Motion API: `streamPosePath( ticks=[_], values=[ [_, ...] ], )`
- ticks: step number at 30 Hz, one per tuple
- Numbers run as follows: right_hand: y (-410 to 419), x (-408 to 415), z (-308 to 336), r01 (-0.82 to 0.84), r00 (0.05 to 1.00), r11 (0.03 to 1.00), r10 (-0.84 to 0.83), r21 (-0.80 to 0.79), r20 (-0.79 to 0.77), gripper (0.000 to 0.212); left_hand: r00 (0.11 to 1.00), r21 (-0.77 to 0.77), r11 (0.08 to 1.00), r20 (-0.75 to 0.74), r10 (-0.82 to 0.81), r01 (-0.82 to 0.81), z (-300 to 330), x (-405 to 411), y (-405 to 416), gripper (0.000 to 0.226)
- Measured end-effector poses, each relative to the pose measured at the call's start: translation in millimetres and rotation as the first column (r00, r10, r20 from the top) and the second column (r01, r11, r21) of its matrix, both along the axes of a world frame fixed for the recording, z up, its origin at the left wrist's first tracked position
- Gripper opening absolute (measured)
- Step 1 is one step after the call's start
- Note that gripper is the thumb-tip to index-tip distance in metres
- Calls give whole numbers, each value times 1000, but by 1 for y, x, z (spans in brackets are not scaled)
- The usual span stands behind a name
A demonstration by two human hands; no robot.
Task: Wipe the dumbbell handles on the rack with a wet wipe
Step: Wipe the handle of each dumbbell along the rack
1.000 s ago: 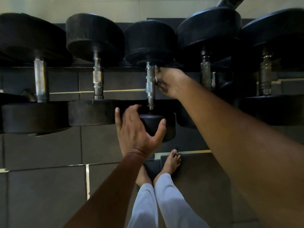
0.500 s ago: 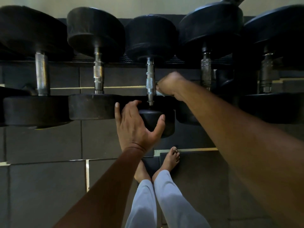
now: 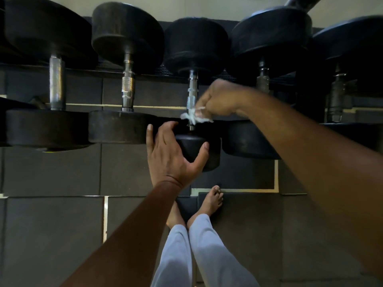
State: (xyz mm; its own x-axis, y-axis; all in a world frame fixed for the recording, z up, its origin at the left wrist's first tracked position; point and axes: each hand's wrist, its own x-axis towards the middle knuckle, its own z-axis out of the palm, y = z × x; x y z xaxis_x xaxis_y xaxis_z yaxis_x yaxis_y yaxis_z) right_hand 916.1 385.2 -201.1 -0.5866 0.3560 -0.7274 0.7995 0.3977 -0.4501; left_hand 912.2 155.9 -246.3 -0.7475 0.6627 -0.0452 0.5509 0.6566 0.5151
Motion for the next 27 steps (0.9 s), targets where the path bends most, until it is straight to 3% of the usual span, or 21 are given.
streamPosePath(
  ticks=[2, 4, 6, 9, 20, 27],
  values=[
    [1, -4, 11, 67, 960, 996, -49, 58, -276, 12, 1000, 6, 1000, 3, 9, -9, 0, 0, -1, 86],
    [0, -9, 9, 90, 888, 955, 52, 283, -458, 19, 1000, 13, 1000, 4, 19, -19, 1, 1, -1, 88],
    [-3, -13, 2, 1, 866, 846, 266, 533, -424, 26, 999, 13, 999, 12, 37, -38, 1, 2, 0, 90],
    [-7, -18, -2, -188, 860, 722, 449, 666, -243, 31, 998, 29, 998, 20, 57, -57, 1, 4, 0, 92],
    [-13, -55, 1, -476, 805, 624, 593, 620, 21, 25, 991, 45, 992, 72, 112, -116, -3, 6, -4, 94],
    [-26, -60, 2, -720, 685, 631, 714, 290, 146, 15, 988, 81, 988, 87, 125, -132, -1, 8, -4, 95]
  ],
)
